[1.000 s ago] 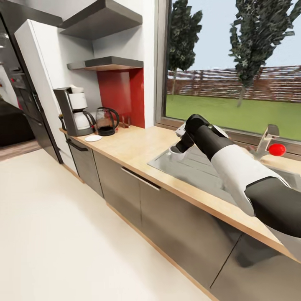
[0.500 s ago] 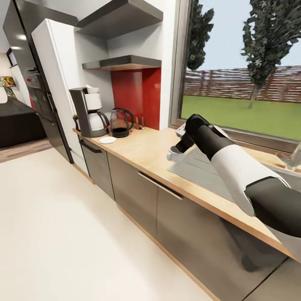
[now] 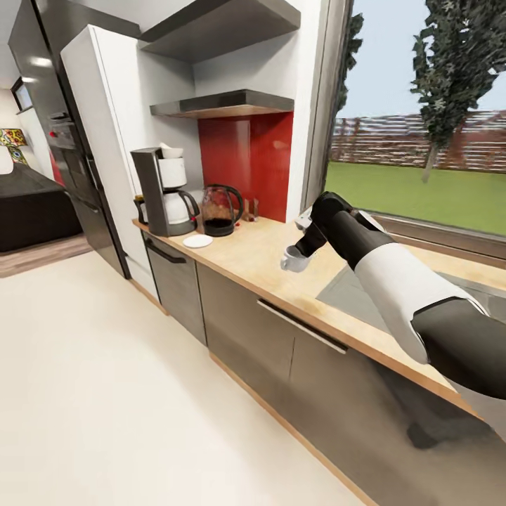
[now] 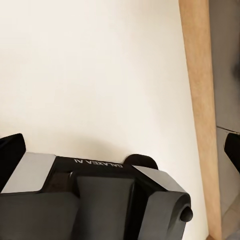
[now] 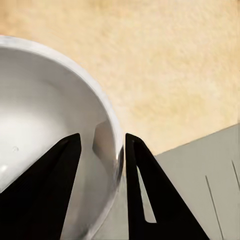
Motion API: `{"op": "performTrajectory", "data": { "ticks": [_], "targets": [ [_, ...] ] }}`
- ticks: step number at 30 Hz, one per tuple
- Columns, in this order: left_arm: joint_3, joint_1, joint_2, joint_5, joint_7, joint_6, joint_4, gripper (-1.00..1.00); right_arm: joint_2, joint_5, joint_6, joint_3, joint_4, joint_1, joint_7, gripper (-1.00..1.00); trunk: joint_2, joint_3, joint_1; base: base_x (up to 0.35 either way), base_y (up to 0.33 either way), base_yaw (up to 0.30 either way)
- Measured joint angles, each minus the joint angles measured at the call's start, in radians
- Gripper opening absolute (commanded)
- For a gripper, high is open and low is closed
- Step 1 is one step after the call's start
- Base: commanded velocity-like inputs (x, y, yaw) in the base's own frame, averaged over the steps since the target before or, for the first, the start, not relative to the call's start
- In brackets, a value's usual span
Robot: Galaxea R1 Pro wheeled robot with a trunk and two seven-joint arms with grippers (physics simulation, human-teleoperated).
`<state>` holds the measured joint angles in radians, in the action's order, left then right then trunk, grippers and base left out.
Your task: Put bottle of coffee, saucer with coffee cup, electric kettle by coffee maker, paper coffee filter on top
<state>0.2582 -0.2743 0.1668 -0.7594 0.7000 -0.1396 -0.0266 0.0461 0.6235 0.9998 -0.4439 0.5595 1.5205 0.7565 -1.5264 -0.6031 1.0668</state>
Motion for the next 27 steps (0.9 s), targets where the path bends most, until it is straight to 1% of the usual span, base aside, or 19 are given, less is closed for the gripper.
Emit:
{"op": "performTrajectory", "data": {
  "ticks": [9, 27],
  "targets": [
    [0.000, 0.000, 0.000, 0.000, 0.000, 0.000, 0.000, 1.00, 0.000, 0.000, 0.000, 0.000, 0.000, 0.000, 0.000, -1.00, 0.000, 0.000, 0.000, 0.200, 0.297, 0.000],
    [0.000, 0.000, 0.000, 0.000, 0.000, 0.000, 0.000, 1.00, 0.001, -0.001, 0.000, 0.001, 0.000, 0.000, 0.000, -1.00, 0.000, 0.000, 0.000, 0.245, 0.270, 0.000]
  ]
}}
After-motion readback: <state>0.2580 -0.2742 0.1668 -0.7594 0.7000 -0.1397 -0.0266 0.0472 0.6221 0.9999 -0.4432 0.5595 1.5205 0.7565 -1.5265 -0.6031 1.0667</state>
